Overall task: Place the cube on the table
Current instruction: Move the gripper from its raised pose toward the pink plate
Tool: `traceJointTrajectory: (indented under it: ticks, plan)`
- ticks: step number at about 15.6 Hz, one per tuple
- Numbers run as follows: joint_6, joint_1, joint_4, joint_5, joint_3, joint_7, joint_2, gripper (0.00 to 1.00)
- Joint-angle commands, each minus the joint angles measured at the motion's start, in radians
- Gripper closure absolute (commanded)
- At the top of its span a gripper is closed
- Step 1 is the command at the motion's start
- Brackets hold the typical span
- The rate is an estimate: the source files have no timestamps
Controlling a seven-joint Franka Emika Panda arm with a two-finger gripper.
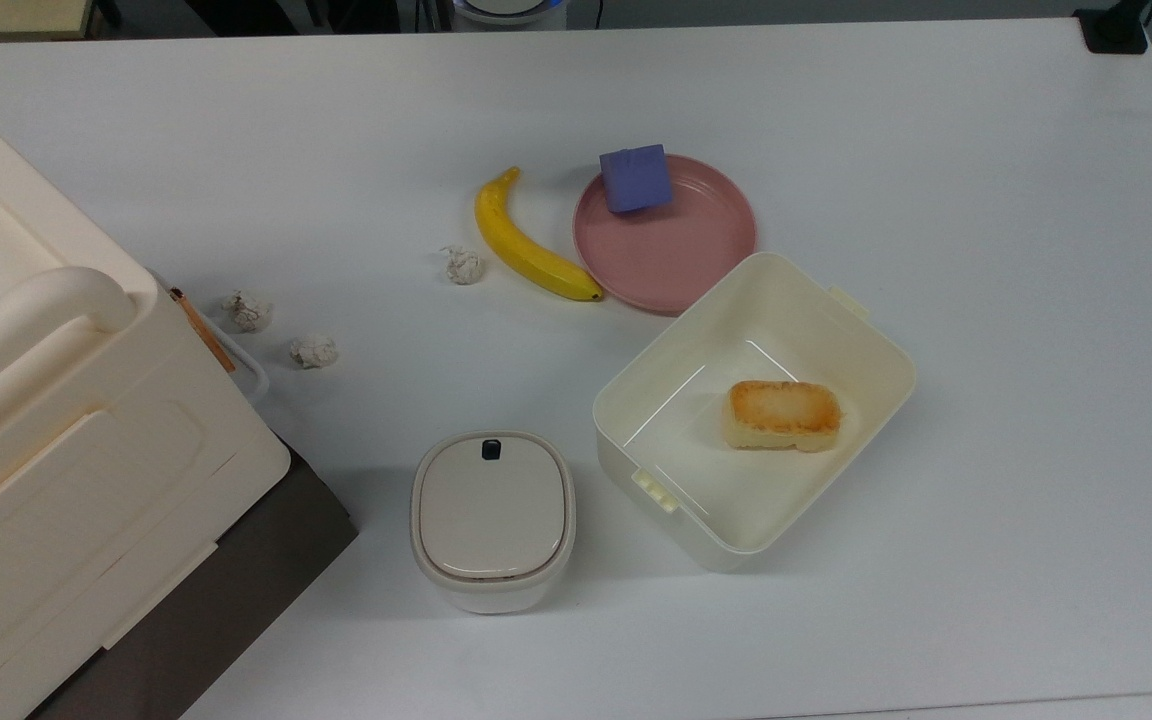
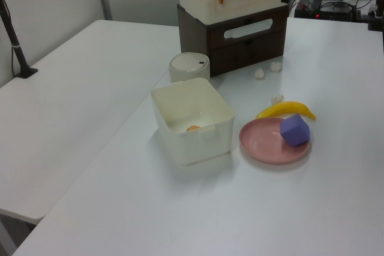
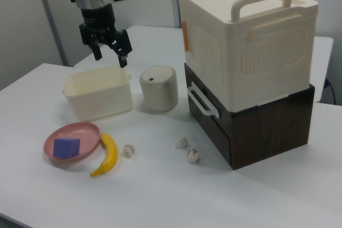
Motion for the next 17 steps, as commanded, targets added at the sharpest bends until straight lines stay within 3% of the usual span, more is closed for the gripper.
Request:
traceJointTrajectory:
  ticks: [1, 14, 17]
  plan:
    - [-0.026, -0.008, 0.004, 0.004, -0.015, -0.008, -0.006, 0.00]
    - [-0.032, -0.028, 0.000, -0.013, -0.012, 0.017, 0.003, 0.00]
    - [-0.027, -0.019, -0.004, -0.064, -0.001, 0.138, 0.006, 0.00]
